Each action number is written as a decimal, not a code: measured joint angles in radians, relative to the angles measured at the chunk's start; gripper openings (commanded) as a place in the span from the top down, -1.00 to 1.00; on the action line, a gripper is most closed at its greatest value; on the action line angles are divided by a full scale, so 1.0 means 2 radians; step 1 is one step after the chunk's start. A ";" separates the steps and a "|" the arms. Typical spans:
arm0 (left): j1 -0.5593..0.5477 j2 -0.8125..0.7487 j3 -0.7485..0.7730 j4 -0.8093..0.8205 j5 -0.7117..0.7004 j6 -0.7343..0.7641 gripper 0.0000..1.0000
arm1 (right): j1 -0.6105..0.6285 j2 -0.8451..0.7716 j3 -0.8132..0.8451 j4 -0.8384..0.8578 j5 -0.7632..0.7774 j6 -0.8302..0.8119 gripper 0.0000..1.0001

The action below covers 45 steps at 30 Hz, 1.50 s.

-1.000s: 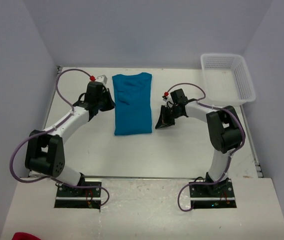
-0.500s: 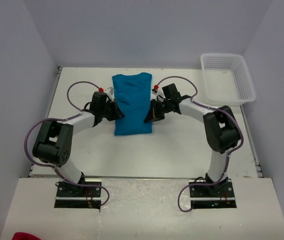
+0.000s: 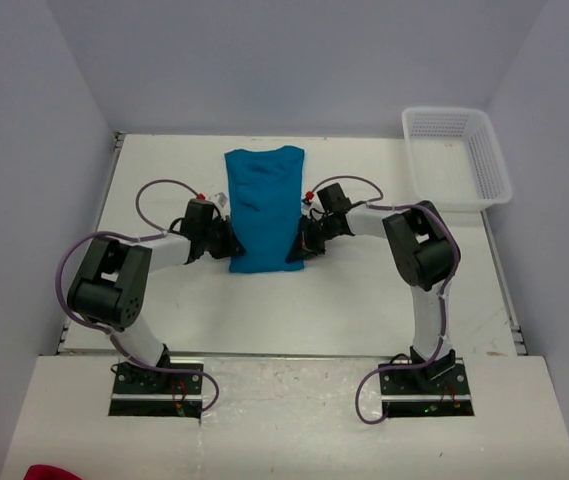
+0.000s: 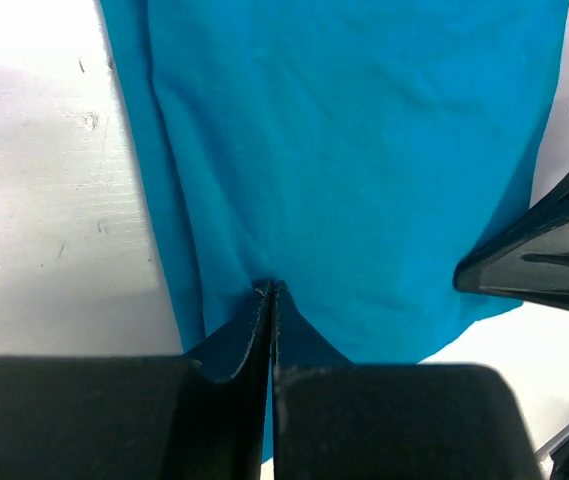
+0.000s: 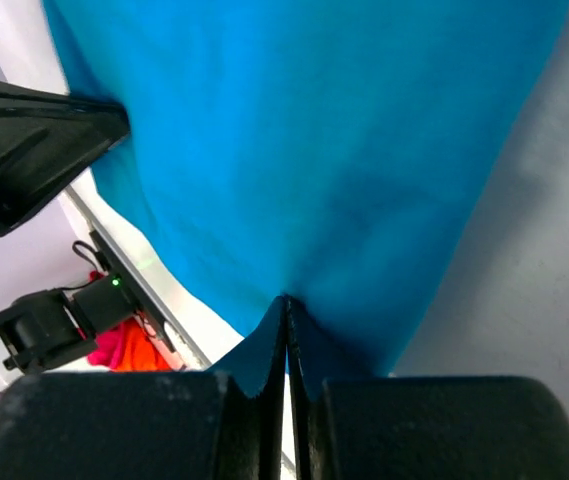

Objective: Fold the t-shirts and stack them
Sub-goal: Fold the folded rectangular tshirt in 1/3 of the way

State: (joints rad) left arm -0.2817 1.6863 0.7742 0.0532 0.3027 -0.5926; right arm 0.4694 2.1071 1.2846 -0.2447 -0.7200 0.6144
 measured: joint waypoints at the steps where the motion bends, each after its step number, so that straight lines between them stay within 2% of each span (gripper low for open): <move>1: 0.000 -0.001 -0.003 0.002 0.000 -0.001 1.00 | 0.000 -0.001 -0.007 0.005 0.000 0.005 1.00; 12: -0.011 -0.050 -0.073 0.037 -0.003 -0.012 1.00 | 0.001 -0.053 -0.115 0.080 -0.004 0.045 1.00; 20: -0.025 -0.117 -0.138 0.037 -0.007 -0.017 1.00 | 0.006 -0.108 -0.187 0.100 0.006 0.050 1.00; 27: -0.034 -0.135 -0.148 0.031 -0.020 -0.017 1.00 | 0.014 -0.154 -0.226 0.092 0.036 0.036 1.00; 28: -0.035 -0.135 -0.148 0.031 -0.021 -0.017 1.00 | 0.018 -0.168 -0.233 0.090 0.042 0.033 0.96; 30: -0.036 -0.135 -0.148 0.031 -0.022 -0.017 1.00 | 0.024 -0.191 -0.246 0.087 0.050 0.029 0.64; 31: -0.037 -0.135 -0.148 0.031 -0.023 -0.017 1.00 | 0.028 -0.213 -0.259 0.087 0.053 0.027 0.43; 32: -0.038 -0.135 -0.148 0.031 -0.024 -0.017 1.00 | 0.030 -0.230 -0.269 0.085 0.056 0.024 -0.03; 33: -0.040 -0.135 -0.147 0.031 -0.025 -0.017 1.00 | 0.031 -0.246 -0.278 0.083 0.060 0.025 -0.09; 38: -0.049 -0.135 -0.147 0.031 -0.032 -0.017 1.00 | 0.031 -0.272 -0.289 0.077 0.071 0.016 -0.16; 45: -0.054 -0.137 -0.146 0.030 -0.037 -0.017 1.00 | 0.030 -0.238 -0.288 0.082 0.068 0.023 -0.14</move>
State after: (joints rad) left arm -0.3889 1.4132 0.4820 0.1127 0.2279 -0.6258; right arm 0.5293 1.6306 0.7094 -0.0814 -0.5846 0.6594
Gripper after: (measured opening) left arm 0.002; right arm 0.570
